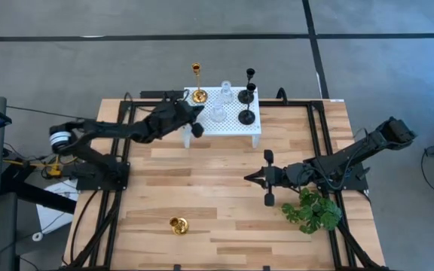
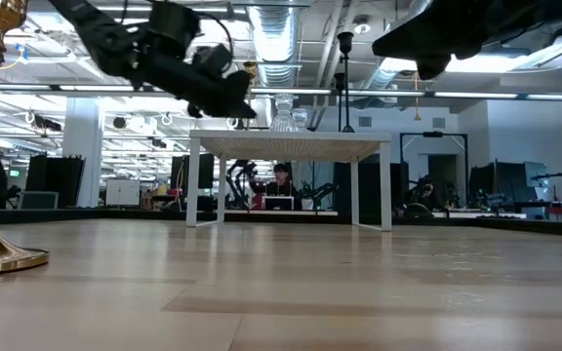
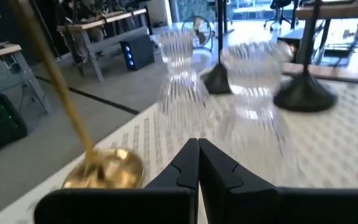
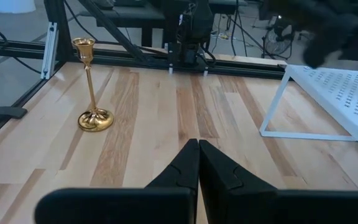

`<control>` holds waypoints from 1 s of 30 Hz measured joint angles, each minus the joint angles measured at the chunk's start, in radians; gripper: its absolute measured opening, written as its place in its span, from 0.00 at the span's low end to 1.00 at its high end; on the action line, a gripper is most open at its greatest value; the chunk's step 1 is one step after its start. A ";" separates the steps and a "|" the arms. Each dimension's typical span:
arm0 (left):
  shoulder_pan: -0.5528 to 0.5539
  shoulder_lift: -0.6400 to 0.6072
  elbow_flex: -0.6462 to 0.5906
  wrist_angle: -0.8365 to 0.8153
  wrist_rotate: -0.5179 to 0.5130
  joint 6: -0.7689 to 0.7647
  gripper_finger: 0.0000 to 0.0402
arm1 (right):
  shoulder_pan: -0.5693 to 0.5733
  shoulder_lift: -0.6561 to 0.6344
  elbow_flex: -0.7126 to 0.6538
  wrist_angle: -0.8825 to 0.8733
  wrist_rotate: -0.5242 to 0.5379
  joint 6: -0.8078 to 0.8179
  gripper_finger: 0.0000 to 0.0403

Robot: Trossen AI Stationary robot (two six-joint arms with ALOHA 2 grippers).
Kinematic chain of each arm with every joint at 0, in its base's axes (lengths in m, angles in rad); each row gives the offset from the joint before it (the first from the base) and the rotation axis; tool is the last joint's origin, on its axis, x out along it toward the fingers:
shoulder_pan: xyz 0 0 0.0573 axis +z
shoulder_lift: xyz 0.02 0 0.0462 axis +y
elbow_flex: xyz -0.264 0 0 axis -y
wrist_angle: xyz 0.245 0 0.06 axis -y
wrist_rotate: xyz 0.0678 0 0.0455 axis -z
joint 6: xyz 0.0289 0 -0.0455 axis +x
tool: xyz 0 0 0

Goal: Pick & Place candle stick holders
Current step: Put the transparent candle holder on the shelf aligned with the other transparent candle holder, then put the gold candle holder on the shelf aligned with the other gold candle holder

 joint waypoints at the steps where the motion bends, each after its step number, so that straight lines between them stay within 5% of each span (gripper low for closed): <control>1: 0.001 0.023 0.022 0.005 0.000 -0.003 0.01 | 0.000 0.000 0.000 0.000 0.000 0.000 0.00; 19: -0.048 0.260 0.241 0.019 -0.004 -0.029 0.01 | 0.000 0.000 0.000 -0.004 0.000 -0.001 0.00; 30: -0.080 0.157 0.230 -0.136 -0.094 0.008 0.01 | 0.002 0.000 0.000 -0.009 0.000 0.000 0.00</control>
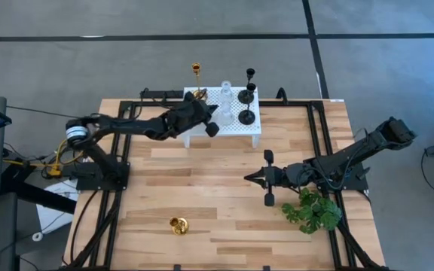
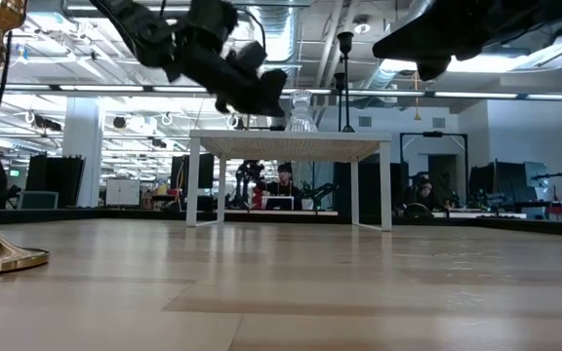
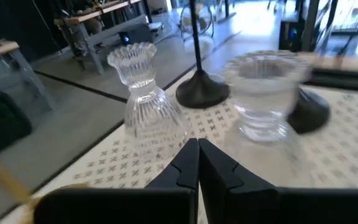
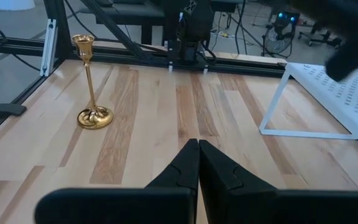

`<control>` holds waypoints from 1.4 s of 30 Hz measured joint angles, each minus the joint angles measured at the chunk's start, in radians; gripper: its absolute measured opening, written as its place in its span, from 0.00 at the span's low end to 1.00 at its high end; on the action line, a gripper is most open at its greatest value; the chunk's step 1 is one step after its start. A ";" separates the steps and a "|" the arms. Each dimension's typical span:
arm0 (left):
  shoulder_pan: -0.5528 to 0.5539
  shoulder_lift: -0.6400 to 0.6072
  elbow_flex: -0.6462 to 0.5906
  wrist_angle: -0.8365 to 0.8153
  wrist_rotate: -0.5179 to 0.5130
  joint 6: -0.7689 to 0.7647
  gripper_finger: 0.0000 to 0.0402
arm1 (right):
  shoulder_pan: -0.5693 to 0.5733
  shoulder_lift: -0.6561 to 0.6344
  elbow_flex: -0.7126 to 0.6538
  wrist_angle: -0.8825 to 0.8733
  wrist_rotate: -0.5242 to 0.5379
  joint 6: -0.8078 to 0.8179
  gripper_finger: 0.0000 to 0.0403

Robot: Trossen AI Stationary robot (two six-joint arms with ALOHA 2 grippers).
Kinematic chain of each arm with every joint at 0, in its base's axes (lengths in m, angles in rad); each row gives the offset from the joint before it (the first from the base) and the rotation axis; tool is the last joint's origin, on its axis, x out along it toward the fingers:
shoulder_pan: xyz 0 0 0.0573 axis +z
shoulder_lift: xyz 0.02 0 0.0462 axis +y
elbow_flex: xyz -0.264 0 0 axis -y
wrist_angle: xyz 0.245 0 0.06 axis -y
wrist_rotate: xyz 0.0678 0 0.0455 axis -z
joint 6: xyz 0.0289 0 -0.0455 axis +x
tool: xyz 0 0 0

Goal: Pick & Place candle stick holders
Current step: Put the gold candle holder on the shelf aligned with the other gold candle holder

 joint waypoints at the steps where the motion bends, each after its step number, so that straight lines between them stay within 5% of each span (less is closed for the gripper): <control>1: -0.015 -0.028 0.000 -0.040 -0.025 0.021 0.01 | 0.000 0.000 0.000 -0.002 0.000 0.000 0.00; 5: -0.085 -0.156 -0.001 -0.218 -0.094 0.081 0.01 | 0.004 0.000 0.000 -0.011 -0.003 0.000 0.00; 11: -0.171 -0.373 -0.047 -0.517 -0.062 0.098 0.01 | 0.005 0.000 0.000 -0.008 -0.003 0.002 0.00; 27: -0.194 -1.242 -0.730 -0.556 0.557 0.053 0.01 | 0.005 0.000 0.000 0.023 -0.003 0.018 0.00; 32: -0.195 -1.326 -0.857 -0.538 0.745 -0.030 0.01 | 0.005 0.000 0.000 0.054 -0.004 0.006 0.00; 42: -0.213 -1.218 -0.863 -0.527 0.979 -0.042 0.01 | 0.002 0.000 0.000 0.069 -0.004 0.008 0.00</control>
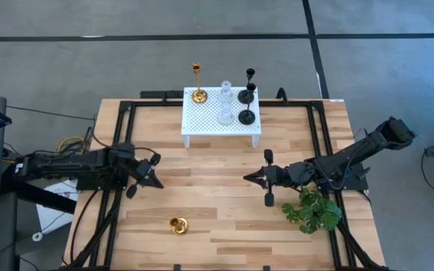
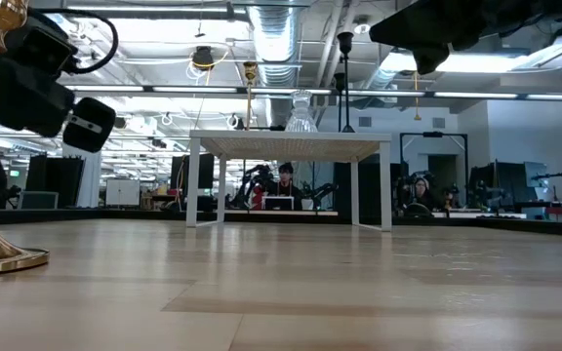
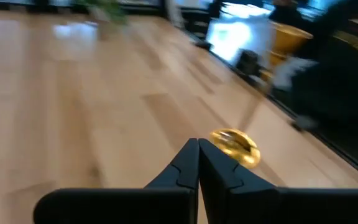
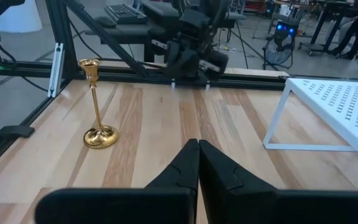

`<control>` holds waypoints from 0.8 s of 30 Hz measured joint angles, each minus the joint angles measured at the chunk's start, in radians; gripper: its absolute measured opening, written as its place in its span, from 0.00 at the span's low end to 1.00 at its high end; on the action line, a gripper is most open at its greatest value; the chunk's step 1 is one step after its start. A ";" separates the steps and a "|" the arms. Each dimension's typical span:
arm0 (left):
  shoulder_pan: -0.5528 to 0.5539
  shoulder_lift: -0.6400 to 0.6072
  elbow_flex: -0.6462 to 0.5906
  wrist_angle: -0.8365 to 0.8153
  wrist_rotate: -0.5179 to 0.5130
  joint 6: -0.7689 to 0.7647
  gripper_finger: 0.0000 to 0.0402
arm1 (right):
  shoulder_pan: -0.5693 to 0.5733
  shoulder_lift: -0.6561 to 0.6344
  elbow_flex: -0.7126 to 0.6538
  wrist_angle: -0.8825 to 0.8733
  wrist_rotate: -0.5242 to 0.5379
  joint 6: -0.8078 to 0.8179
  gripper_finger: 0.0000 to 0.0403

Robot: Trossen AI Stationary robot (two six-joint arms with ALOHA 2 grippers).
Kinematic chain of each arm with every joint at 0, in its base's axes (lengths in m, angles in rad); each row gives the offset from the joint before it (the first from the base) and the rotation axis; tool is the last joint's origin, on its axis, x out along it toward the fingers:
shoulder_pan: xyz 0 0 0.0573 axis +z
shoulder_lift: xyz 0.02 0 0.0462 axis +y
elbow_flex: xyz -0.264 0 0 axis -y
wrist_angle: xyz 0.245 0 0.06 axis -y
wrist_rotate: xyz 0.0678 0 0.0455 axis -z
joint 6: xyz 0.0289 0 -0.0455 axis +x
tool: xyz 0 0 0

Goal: Pick & Place candle stick holders
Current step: Put the gold candle holder on the shelf aligned with the other gold candle holder

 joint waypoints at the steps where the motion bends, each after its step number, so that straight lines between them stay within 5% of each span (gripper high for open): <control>1: -0.003 0.014 0.000 0.000 0.038 0.021 0.01 | 0.000 0.000 0.000 0.000 0.000 0.000 0.00; 4: -0.015 0.067 0.000 0.001 0.104 0.052 0.01 | -0.009 0.000 0.000 0.002 0.000 0.000 0.00; 13: -0.028 0.268 -0.001 0.043 0.031 0.178 0.02 | -0.047 0.000 0.000 0.002 0.000 0.002 0.00; 24: -0.028 0.421 -0.001 0.261 0.061 0.186 0.02 | -0.059 0.000 0.000 0.000 0.000 0.027 0.00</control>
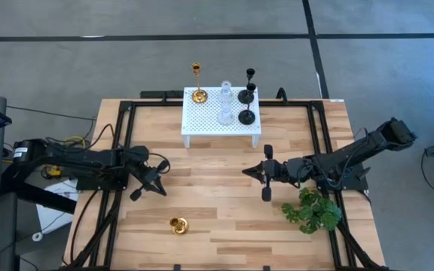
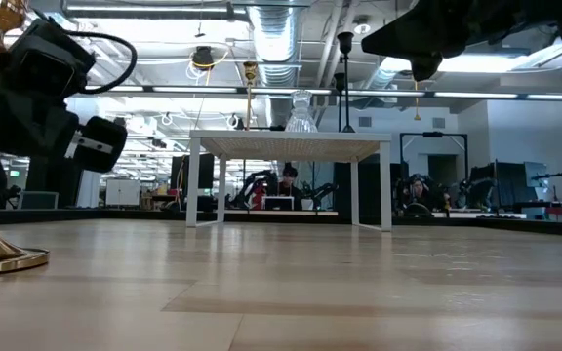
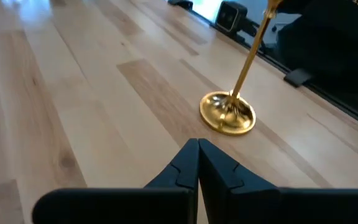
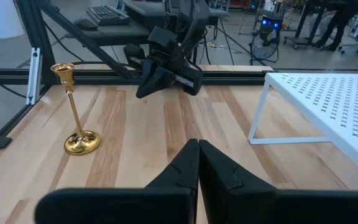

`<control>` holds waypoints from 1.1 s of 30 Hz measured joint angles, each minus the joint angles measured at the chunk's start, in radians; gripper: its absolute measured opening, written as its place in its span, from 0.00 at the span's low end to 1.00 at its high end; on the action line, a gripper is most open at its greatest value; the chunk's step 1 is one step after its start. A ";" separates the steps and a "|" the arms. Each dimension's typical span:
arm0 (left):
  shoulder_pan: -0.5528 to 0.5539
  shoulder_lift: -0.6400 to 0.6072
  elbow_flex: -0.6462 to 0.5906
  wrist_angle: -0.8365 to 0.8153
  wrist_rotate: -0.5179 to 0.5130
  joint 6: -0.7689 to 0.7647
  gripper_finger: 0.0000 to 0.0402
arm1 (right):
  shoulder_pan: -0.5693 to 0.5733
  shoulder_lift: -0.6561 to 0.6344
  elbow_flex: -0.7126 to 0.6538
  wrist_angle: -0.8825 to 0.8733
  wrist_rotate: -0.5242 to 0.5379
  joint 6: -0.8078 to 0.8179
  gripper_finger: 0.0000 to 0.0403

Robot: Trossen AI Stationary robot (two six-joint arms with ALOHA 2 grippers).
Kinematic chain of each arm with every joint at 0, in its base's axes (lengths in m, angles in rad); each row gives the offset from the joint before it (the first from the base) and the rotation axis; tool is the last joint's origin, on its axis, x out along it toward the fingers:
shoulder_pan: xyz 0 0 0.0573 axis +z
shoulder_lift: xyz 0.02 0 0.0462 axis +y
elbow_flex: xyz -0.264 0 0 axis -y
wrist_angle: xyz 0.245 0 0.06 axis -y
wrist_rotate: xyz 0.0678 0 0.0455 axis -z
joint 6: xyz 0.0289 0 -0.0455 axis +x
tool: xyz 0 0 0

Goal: Pick & Place candle stick holders
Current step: Put the gold candle holder on the shelf aligned with the other gold candle holder

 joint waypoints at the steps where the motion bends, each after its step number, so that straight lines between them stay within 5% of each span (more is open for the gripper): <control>1: 0.000 0.010 0.000 0.000 0.000 0.005 0.02 | 0.000 0.000 0.000 -0.001 0.000 0.007 0.00; 12: 0.000 0.063 0.000 0.003 -0.075 0.295 0.01 | 0.000 0.000 0.000 -0.003 0.000 0.010 0.00; 27: 0.000 0.063 0.000 0.047 -0.075 0.216 0.04 | 0.000 0.000 0.000 -0.002 0.000 0.015 0.00; 33: 0.000 0.064 0.000 0.065 -0.074 0.096 0.14 | 0.000 0.000 0.000 0.007 0.023 0.096 0.00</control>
